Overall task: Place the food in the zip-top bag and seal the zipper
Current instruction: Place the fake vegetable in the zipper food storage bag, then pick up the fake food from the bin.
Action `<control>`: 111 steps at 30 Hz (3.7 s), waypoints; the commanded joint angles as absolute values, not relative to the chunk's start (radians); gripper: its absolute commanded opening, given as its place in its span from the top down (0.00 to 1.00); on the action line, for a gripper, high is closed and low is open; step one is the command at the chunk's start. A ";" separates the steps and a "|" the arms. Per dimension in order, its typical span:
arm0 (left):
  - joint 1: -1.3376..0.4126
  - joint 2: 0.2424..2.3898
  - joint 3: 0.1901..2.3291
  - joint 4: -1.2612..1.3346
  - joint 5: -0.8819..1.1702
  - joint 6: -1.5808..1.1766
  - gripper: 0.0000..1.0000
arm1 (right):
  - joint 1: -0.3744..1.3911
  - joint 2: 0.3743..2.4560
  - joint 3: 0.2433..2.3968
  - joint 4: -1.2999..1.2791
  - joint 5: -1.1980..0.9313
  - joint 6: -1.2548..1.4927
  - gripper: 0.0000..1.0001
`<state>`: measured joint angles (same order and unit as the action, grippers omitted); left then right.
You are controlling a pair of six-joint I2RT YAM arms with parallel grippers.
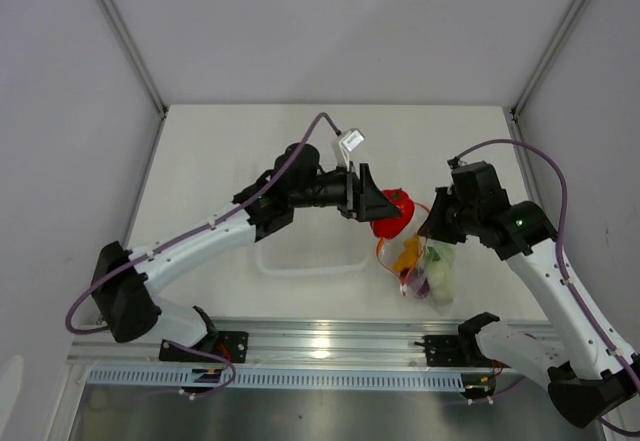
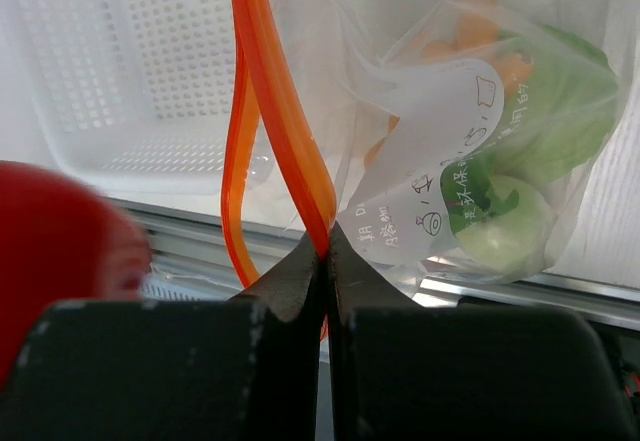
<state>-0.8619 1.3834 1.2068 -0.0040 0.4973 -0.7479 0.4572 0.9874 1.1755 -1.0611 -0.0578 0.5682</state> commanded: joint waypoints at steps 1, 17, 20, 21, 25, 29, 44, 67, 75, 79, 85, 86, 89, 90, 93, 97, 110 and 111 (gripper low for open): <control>-0.890 1.454 1.190 0.222 0.649 -0.867 0.95 | 0.463 0.960 1.235 -1.045 -0.104 0.589 1.00; -0.942 1.595 1.187 0.083 0.477 -0.850 0.98 | 0.465 0.896 1.272 -1.077 -0.101 0.623 1.00; -0.950 1.609 1.186 0.066 0.476 -0.854 0.98 | 0.465 0.893 1.278 -1.071 -0.094 0.632 1.00; -0.956 1.617 1.187 0.051 0.454 -0.851 0.98 | 0.465 0.894 1.279 -1.069 -0.094 0.635 1.00; -0.974 1.641 1.233 -0.090 0.385 -0.807 0.91 | 0.465 0.894 1.289 -1.068 -0.087 0.640 1.00; -1.006 1.654 1.333 -0.257 0.266 -0.741 0.72 | 0.465 0.905 1.301 -1.078 -0.074 0.629 1.00; -1.017 1.393 1.247 -0.123 0.182 -0.621 0.00 | 0.463 0.887 1.264 -1.089 -0.049 0.621 1.00; -0.759 1.353 1.287 -0.557 -0.273 -0.601 0.00 | 0.423 0.922 1.278 -1.121 0.043 0.546 1.00; -0.672 1.685 1.592 -0.721 -0.402 -0.264 0.01 | 0.419 0.951 1.284 -1.138 0.043 0.522 1.00; -0.649 1.759 1.585 -0.669 -0.376 -0.069 0.00 | 0.410 0.966 1.227 -1.105 0.025 0.511 1.00; -0.556 1.766 1.577 -0.609 -0.195 0.093 0.01 | 0.410 1.031 1.206 -1.063 -0.021 0.489 1.00; -0.545 1.772 1.574 -0.595 -0.171 0.125 0.00 | 0.411 1.040 1.209 -1.060 -0.026 0.485 1.00; -0.508 1.799 1.620 -0.584 -0.091 0.179 0.01 | 0.411 1.075 1.241 -1.063 -0.022 0.457 1.00; -0.502 1.812 1.632 -0.598 -0.036 0.207 0.00 | 0.410 1.078 1.249 -1.062 -0.020 0.451 1.00; -0.489 1.885 1.713 -0.701 0.064 0.284 0.01 | 0.407 1.085 1.265 -1.046 -0.029 0.443 1.00; -0.454 1.957 1.776 -0.813 0.165 0.292 0.01 | 0.402 1.094 1.279 -1.051 -0.028 0.420 1.00; -0.384 2.063 1.772 -0.805 0.265 0.163 0.03 | 0.387 1.104 1.230 -1.009 -0.057 0.413 1.00; -0.370 2.072 1.778 -0.810 0.284 0.161 0.03 | 0.388 1.112 1.229 -1.005 -0.060 0.413 1.00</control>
<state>-0.4084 2.0384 1.7210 -0.7826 0.2188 0.1986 0.3920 1.1034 1.2362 -1.0531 -0.0422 0.4244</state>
